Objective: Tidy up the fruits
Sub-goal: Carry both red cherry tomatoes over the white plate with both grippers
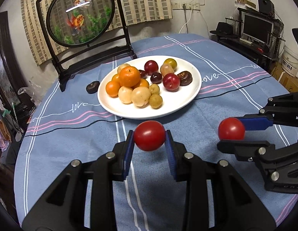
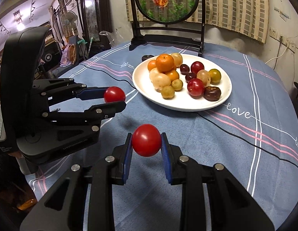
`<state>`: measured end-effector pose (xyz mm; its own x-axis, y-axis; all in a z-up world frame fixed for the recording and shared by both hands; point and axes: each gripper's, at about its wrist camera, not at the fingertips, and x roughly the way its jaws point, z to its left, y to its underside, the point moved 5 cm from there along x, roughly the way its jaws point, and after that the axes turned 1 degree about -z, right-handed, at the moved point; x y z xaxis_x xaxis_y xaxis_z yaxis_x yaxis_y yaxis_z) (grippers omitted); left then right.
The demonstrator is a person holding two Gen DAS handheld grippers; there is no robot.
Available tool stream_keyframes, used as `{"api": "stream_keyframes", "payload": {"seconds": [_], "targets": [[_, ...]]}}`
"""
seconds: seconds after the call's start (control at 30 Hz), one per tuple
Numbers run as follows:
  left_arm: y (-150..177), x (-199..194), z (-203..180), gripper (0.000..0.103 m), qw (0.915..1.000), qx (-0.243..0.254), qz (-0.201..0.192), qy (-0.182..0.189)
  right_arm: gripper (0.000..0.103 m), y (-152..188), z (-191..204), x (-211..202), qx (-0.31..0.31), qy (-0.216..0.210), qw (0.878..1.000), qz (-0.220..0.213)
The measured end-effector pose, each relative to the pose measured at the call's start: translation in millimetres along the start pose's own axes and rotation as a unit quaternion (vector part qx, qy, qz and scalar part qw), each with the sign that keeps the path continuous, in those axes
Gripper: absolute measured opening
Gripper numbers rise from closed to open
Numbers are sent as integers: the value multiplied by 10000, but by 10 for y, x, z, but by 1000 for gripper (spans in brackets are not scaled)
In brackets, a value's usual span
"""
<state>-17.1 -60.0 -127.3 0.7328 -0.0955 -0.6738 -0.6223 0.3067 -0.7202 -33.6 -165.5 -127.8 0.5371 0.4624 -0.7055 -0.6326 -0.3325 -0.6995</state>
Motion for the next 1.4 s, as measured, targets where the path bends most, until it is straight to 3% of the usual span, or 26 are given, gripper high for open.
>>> {"api": "stream_keyframes", "payload": {"seconds": [0.83, 1.4], "targets": [[-126, 53, 13, 32, 9998, 62, -104, -145, 29, 9, -43, 80, 44, -107, 9999, 59], [-675, 412, 224, 32, 9994, -232, -122, -240, 29, -518, -390, 227, 417, 135, 9985, -331]]}}
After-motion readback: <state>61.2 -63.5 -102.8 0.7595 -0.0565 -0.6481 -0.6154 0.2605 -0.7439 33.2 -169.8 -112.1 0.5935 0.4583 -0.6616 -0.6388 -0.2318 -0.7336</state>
